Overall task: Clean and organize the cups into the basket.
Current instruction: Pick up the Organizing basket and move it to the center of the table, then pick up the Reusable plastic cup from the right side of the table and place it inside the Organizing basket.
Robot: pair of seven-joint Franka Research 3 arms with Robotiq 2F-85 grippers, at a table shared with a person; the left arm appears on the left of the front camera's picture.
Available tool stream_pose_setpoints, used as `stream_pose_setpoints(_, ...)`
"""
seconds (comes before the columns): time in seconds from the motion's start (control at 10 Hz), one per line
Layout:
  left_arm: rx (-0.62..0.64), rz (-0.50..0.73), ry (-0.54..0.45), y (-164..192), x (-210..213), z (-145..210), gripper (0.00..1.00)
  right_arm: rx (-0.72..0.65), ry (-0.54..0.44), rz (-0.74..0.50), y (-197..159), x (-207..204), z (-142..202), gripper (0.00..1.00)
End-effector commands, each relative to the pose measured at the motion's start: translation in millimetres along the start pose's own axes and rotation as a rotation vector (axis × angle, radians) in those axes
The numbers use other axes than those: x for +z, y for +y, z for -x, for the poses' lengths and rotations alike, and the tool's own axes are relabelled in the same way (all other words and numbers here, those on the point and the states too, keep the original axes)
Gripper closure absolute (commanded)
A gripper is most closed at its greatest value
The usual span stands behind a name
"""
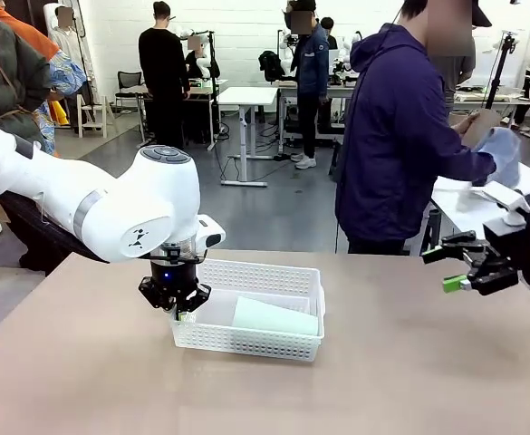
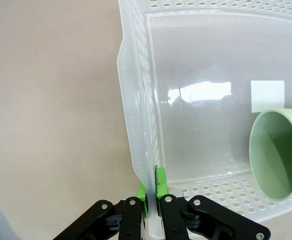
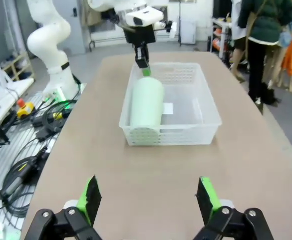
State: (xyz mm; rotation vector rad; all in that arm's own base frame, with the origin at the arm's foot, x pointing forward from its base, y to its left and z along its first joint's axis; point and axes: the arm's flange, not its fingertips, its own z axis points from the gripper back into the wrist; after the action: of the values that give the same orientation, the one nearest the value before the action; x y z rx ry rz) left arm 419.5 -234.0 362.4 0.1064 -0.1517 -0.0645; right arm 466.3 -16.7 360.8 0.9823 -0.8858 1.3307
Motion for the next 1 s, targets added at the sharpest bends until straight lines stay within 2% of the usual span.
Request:
stream_pose_setpoints(0.0,-0.014,-0.007,-0.002,0.2,-2.3,1.0,1.00,0.034,-0.096,0.049,14.4,6.0,22.4,0.00)
stream_pose_setpoints(0.2,-0.014,-0.007,-0.002,0.2,-2.3,1.0,1.00,0.033,-0.098,0.064,22.8,9.7,31.9,0.00)
stream_pose_setpoints(0.3,-0.014,-0.007,-0.002,0.2,-2.3,1.0,1.00,0.001,-0.061,0.042,12.3,11.7,28.9,0.00)
stream_pose_setpoints(0.9,-0.014,-0.007,-0.002,0.2,-2.3,1.0,1.00,0.001,-0.061,0.042,12.3,11.7,28.9,0.00)
